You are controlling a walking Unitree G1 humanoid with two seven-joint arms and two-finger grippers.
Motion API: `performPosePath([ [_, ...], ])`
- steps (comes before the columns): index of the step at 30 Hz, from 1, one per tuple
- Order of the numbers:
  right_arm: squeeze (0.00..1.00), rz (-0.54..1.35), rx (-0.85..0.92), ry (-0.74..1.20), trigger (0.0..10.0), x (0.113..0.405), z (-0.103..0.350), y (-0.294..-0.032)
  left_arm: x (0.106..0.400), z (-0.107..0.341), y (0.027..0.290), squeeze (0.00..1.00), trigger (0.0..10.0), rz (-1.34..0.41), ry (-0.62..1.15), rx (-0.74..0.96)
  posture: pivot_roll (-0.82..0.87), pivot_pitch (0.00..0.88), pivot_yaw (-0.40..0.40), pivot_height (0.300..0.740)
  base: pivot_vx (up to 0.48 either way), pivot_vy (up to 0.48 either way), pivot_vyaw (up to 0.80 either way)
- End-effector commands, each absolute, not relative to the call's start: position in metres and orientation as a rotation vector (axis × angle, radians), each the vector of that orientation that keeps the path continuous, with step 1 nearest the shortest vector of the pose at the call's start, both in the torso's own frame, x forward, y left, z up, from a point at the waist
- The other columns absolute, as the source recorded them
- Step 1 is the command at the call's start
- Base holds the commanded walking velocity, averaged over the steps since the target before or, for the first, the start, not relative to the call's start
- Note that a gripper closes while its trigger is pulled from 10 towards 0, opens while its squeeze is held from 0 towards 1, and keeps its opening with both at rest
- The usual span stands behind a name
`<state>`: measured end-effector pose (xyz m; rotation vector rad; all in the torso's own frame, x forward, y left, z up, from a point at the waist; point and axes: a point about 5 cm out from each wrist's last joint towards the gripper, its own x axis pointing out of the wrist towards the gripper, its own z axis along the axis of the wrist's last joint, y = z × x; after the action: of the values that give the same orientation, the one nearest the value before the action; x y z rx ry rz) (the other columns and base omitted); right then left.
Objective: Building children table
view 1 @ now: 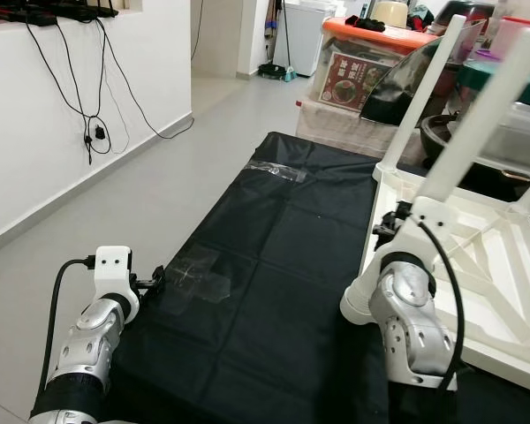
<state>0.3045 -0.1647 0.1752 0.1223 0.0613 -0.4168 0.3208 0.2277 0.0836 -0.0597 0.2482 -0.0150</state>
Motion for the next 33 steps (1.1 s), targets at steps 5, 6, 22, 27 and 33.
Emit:
performPosePath([
  [5,0.00,-0.431,0.115,0.299,10.0,0.295,0.132,-0.164,0.317,0.070,0.222,0.00,10.0,-0.031,0.311,-0.064,0.10,0.000,-0.112,0.740,0.000,0.000,0.00],
  [6,0.00,-0.435,0.124,0.293,10.0,0.295,0.133,-0.164,0.317,0.070,0.222,0.00,10.0,-0.030,0.311,-0.064,0.10,0.000,-0.110,0.740,0.000,0.000,0.00],
  [22,0.00,-0.086,0.312,-0.102,10.0,0.317,0.241,-0.167,0.322,0.077,0.222,0.00,10.0,-0.046,0.287,-0.059,0.09,0.000,-0.095,0.740,0.000,0.000,0.00],
  [27,0.00,0.178,0.331,-0.165,10.0,0.319,0.267,-0.159,0.332,0.108,0.208,0.00,10.0,-0.125,0.151,-0.047,0.10,0.000,-0.102,0.740,0.000,0.000,0.00],
  [33,0.00,0.236,0.351,-0.162,10.0,0.325,0.276,-0.158,0.337,0.142,0.194,0.00,10.0,-0.219,0.007,-0.044,0.10,0.000,-0.103,0.740,0.000,0.000,0.00],
])
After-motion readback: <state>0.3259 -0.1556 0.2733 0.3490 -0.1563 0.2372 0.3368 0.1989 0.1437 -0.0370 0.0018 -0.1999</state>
